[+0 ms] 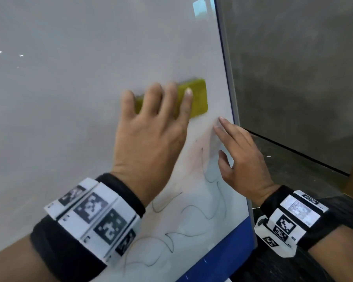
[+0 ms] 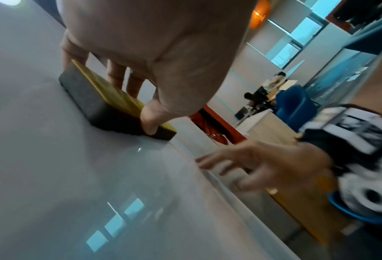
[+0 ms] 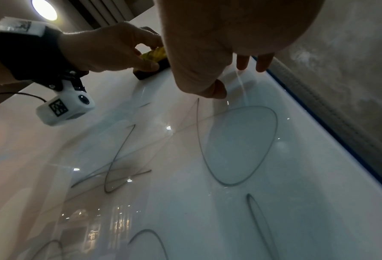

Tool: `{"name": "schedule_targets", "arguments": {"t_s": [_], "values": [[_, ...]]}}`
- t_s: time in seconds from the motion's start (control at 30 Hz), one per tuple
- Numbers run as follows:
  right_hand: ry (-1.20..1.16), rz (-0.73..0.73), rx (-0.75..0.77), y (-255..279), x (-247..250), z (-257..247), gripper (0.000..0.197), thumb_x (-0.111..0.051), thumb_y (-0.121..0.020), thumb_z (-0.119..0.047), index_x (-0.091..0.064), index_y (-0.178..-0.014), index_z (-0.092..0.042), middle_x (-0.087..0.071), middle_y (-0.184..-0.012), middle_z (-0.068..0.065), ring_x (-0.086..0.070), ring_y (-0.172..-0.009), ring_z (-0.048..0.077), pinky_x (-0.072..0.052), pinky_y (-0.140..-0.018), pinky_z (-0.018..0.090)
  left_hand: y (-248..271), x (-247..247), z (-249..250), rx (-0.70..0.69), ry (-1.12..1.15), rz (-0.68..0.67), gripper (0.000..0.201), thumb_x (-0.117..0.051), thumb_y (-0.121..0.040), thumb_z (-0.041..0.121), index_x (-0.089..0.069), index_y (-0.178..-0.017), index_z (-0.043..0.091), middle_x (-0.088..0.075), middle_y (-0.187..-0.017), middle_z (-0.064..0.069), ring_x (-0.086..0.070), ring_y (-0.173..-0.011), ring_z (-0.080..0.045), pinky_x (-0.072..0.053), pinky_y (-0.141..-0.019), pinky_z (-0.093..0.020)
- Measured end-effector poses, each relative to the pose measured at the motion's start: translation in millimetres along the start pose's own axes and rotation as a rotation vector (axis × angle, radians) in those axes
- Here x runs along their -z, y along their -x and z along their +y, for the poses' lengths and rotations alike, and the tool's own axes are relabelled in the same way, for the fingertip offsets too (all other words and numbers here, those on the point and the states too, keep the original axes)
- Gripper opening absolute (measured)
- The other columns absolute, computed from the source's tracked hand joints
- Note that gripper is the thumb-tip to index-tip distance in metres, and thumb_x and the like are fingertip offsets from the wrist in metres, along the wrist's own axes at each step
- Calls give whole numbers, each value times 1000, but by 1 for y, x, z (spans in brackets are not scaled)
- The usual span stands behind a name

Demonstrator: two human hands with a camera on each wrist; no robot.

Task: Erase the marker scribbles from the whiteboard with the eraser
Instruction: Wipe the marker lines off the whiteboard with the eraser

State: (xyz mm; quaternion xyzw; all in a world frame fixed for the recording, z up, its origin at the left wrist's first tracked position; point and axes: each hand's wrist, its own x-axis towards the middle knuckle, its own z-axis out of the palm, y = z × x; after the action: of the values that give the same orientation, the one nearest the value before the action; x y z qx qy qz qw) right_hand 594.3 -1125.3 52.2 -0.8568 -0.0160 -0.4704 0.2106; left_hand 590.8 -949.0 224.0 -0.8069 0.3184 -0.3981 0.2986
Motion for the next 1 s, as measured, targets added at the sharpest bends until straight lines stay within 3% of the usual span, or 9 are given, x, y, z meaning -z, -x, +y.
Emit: {"name": "schedule_targets", "arguments": {"t_s": [0.17, 0.23, 0.37, 0.4, 0.5, 0.57, 0.73, 0.83, 1.0], "values": [[-41, 14, 37, -1, 0, 3, 67, -54, -80, 11, -45, -146, -2, -41, -155, 11, -41, -139, 29, -40, -113, 44, 28, -25, 30, -267, 24, -107, 70, -61, -81, 19, -40, -147, 6, -44, -135, -20, -40, -117, -38, -36, -93, -58], [-51, 25, 46, -3, 1, 5, 66, -47, -79, 10, -47, -144, -1, -43, -153, 11, -43, -136, 29, -41, -112, 43, 22, -23, 25, -248, -6, -74, 71, -60, -80, 20, -39, -148, 11, -44, -136, -16, -41, -118, -35, -34, -93, -55], [-69, 36, 48, -3, 2, 6, 69, -50, -77, 15, -47, -144, -1, -44, -152, 12, -44, -135, 29, -41, -113, 42, 14, -18, 20, -40, 59, -39, 71, -15, -82, 9, -35, -150, 13, -44, -139, -15, -44, -121, -35, -34, -95, -54], [-66, 36, 48, -3, 1, 5, 70, -52, -77, 15, -46, -145, -1, -43, -153, 12, -44, -135, 30, -41, -113, 42, 18, -22, 27, -31, 66, -35, 71, -15, -82, 9, -36, -149, 12, -44, -139, -16, -43, -121, -36, -34, -95, -54], [-45, 9, 33, 3, -3, 4, 71, -59, -80, 8, -41, -148, -2, -37, -157, 10, -38, -141, 29, -37, -115, 43, 36, -38, 51, -178, 80, -79, 69, -51, -81, 16, -38, -148, 10, -44, -137, -17, -40, -121, -36, -34, -97, -57], [-21, -40, 20, 10, -7, 4, 74, -64, -83, 0, -35, -152, -4, -32, -160, 10, -31, -146, 28, -33, -118, 43, 40, -42, 54, -244, 78, -123, 74, -60, -78, 21, -38, -149, 12, -42, -137, -15, -38, -121, -34, -34, -98, -55], [18, -109, -4, 21, -12, 2, 83, -66, -84, -16, -25, -155, -3, -22, -163, 12, -20, -150, 27, -24, -123, 43, 33, -34, 40, -53, 120, -50, 67, -19, -84, 10, -41, -147, 16, -47, -138, -13, -45, -120, -34, -34, -95, -53], [42, -128, -7, 25, -13, 5, 86, -68, -85, -21, -22, -156, -4, -19, -164, 12, -18, -151, 27, -24, -122, 44, 36, -39, 41, -12, 130, -22, 67, -9, -88, 12, -41, -147, 15, -47, -138, -13, -44, -120, -35, -33, -95, -54], [140, -181, 51, 46, -22, 22, 89, -69, -87, -28, -19, -157, -8, -17, -165, 14, -17, -152, 30, -27, -120, 47, 55, -56, 62, -285, 105, -46, 63, -45, -81, 12, -45, -144, 9, -48, -133, -17, -45, -116, -37, -36, -93, -57]]}}
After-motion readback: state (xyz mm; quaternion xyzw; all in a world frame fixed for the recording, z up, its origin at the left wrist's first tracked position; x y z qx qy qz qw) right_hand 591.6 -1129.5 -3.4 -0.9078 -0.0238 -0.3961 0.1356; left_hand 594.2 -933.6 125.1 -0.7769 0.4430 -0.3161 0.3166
